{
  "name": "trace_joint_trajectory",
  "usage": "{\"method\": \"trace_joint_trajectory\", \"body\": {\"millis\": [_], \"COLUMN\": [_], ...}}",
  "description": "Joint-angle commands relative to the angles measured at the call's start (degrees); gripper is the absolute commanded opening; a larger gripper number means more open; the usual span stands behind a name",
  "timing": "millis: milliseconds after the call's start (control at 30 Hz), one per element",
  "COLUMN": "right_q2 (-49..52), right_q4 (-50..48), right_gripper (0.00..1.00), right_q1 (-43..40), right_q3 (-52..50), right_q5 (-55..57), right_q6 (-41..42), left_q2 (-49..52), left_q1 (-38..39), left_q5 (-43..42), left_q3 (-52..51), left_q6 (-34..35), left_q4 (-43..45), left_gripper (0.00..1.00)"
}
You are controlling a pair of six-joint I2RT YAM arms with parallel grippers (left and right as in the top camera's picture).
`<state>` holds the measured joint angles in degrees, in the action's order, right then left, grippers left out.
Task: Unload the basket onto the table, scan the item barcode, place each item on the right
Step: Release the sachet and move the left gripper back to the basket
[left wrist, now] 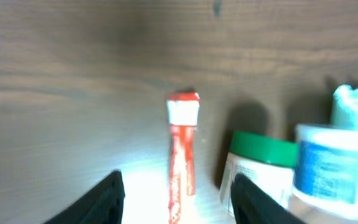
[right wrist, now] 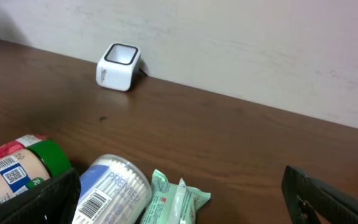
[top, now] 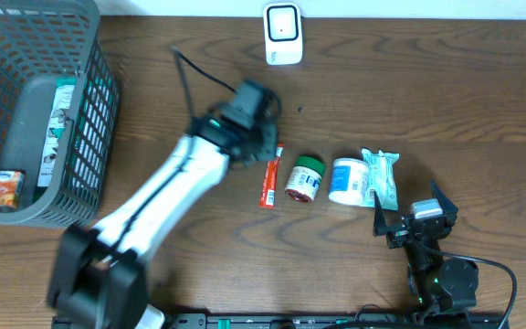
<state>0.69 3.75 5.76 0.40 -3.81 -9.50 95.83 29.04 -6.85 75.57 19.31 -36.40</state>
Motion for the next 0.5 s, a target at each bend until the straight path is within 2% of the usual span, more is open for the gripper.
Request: {"method": "trace_joint_trajectory", "body": {"millis": [0, 67, 133, 267, 300, 400, 467], "right_q2": [-0.31, -0.31, -0.31, -0.31, -0.31, -0.31, -0.31], "right_q4": [0.28, 0.28, 0.28, 0.28, 0.28, 0.28, 0.28], "right_gripper": [0.99, 0.99, 0.99, 0.99, 0.99, 0.99, 0.99], "right_q1": [0.33, 0.33, 0.33, 0.33, 0.33, 0.33, 0.33], "right_q3": [-0.09, -0.09, -0.09, -0.09, -0.09, -0.09, -0.09], "right_q5": [-0.11, -0.11, -0.11, -0.11, -0.11, -0.11, -0.11], "right_q6": [0.00, 0.00, 0.00, 0.00, 0.00, 0.00, 0.00], "left_q2": [-5.81, -6.01, -6.01, -6.01, -5.97, -4.94, -2.75], "left_q1": [-9.14, -17.27, -24.17, -37.55, -43.74, -51.23, -56.26], "left_q5": [2.64, 6.78, 7.87, 7.65, 7.32, 7.30, 7.28], "left_q3": [16.37, 27.63, 33.51, 38.56, 38.62, 38.62, 38.62], "left_q6": [-8.41, -11.45, -13.20, -16.04, -16.55, -17.31, -20.37], "left_q4": [-12.22, -20.90, -23.80, -24.57, -24.17, -23.91, -22.58], "left_gripper": [0.58, 0.72, 0.84, 0.88, 0.88, 0.89, 0.89]}}
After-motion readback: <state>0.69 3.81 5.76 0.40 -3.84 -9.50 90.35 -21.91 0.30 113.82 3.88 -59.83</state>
